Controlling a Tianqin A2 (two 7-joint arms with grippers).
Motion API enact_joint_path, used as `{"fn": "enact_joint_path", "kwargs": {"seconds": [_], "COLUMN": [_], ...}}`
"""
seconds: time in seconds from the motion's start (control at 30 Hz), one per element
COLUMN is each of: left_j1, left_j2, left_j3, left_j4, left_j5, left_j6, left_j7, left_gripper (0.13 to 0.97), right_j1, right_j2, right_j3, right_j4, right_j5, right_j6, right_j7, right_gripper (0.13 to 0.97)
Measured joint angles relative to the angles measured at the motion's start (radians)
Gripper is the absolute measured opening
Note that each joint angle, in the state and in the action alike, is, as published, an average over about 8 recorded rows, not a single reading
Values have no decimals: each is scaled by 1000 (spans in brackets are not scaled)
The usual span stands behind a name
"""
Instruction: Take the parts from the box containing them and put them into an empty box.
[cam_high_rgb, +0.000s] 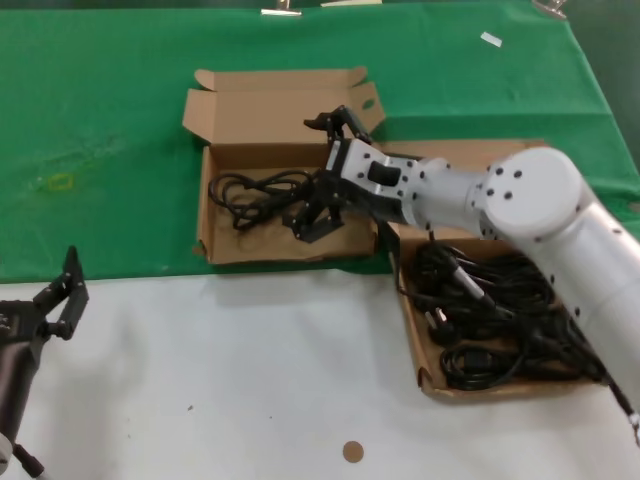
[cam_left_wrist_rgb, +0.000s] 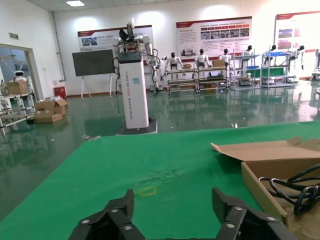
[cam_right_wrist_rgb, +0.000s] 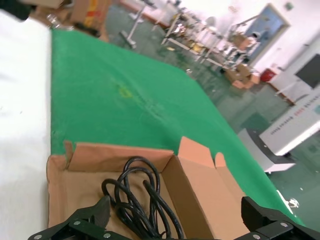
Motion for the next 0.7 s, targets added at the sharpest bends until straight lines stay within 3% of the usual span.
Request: {"fn": "enact_joint_path", "kwargs": {"seconds": [0.17, 0.27, 0.4, 0.7], "left_j1": [0, 0, 0, 0], "left_j2": [0, 0, 0, 0], "left_j3": [0, 0, 0, 0], "left_j4": [0, 0, 0, 0], "left_j5": [0, 0, 0, 0], "left_j6": [0, 0, 0, 0], "left_j7": [0, 0, 0, 0], "left_gripper": [567, 651, 651, 828], "right_j1": [-81, -129, -193, -337], "right_j2": [8, 13, 19, 33], "right_j3": [39, 62, 92, 161], "right_j4": [66, 105, 157, 274], "right_j5": [40, 64, 95, 166], "right_j6": [53, 84, 126, 219], "right_j7": [14, 22, 34, 58], "right_gripper": [928, 928, 942, 966]}}
